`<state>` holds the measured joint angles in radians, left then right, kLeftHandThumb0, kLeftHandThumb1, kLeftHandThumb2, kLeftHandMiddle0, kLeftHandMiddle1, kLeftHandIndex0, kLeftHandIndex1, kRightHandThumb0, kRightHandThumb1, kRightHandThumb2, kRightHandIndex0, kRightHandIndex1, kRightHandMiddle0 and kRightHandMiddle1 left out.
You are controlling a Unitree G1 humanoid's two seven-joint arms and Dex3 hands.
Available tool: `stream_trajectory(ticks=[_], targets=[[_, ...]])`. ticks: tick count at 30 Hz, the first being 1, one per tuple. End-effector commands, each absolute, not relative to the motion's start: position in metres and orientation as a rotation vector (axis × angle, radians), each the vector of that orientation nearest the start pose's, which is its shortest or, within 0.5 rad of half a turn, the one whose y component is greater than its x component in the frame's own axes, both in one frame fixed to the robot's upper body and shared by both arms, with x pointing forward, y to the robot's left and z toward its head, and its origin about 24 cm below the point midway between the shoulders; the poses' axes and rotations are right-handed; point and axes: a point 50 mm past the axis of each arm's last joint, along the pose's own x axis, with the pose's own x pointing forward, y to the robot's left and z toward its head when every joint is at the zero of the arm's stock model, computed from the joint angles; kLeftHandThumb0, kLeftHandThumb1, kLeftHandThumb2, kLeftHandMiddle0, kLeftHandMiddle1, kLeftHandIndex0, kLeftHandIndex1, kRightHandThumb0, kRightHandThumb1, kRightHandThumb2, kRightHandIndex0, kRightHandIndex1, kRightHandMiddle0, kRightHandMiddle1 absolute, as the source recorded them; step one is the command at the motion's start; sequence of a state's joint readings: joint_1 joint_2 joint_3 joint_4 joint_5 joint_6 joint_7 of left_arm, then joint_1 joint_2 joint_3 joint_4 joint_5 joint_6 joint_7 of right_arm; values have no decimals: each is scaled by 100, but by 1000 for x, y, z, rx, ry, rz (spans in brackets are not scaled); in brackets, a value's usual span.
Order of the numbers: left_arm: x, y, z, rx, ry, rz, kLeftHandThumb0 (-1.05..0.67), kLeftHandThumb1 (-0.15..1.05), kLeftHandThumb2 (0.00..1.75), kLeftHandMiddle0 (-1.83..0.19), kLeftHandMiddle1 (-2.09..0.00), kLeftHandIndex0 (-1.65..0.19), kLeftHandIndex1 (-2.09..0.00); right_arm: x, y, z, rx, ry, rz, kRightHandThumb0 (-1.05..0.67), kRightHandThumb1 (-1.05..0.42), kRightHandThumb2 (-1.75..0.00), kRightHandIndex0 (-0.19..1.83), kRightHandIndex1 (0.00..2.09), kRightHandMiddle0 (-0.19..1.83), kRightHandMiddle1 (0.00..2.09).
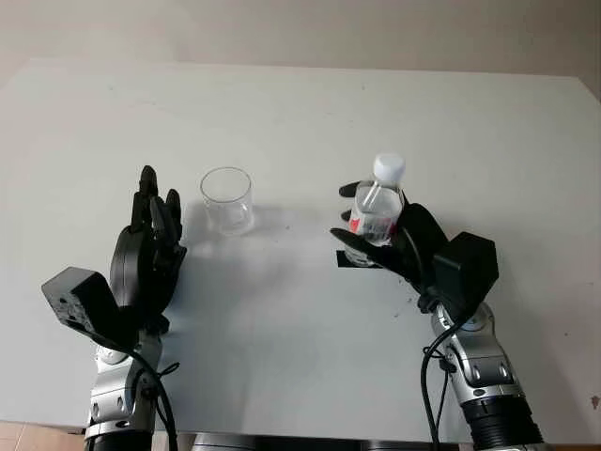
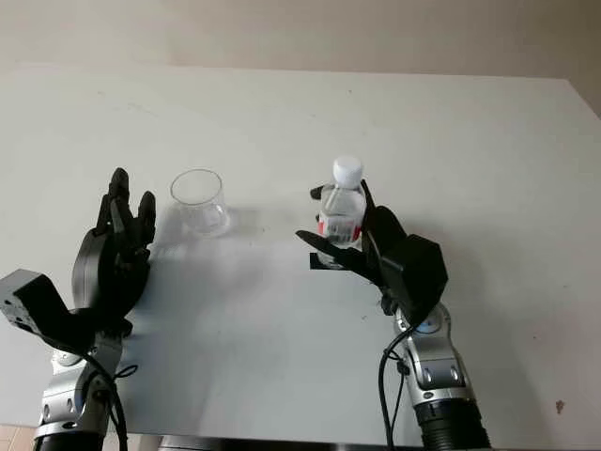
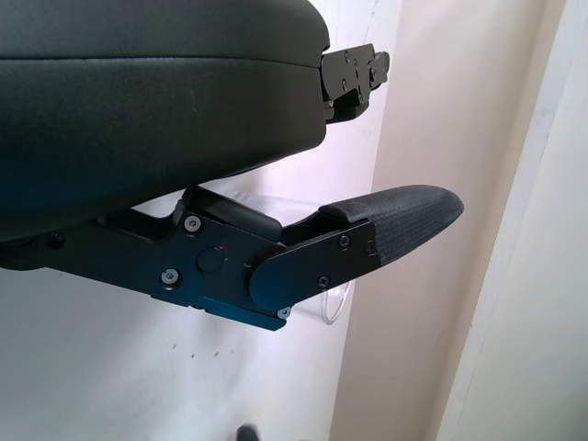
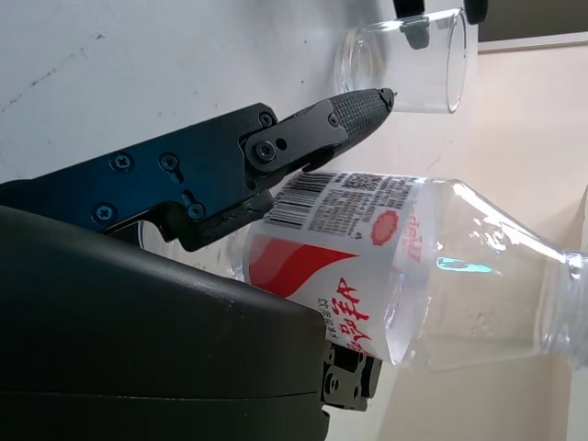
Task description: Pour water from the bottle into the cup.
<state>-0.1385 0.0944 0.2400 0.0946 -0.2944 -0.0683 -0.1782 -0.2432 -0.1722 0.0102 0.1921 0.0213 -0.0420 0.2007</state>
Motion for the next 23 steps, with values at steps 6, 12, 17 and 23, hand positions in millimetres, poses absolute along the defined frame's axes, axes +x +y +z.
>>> stream_trajectory(ticks=[6,12,17,23], targets=[[273,213,72,-187,-177,21,-79,105,74,8,-5,15,-5,296,-169,67,-242,-128,220,-92,-92,-5,-19,0,-19,1],[273,211,71,-179,-173,16,-78,105,76,8,-5,16,-5,292,-172,58,-267,-146,151,-97,-95,-6,-19,0,-19,0],[273,210,71,-181,-173,20,-77,105,76,8,-6,15,-5,291,-171,53,-258,-160,120,-96,-95,-6,-19,0,-19,0],[273,210,71,-183,-173,23,-77,105,76,8,-5,15,-5,283,-163,56,-279,-219,125,-98,-97,-6,-19,0,-19,0]])
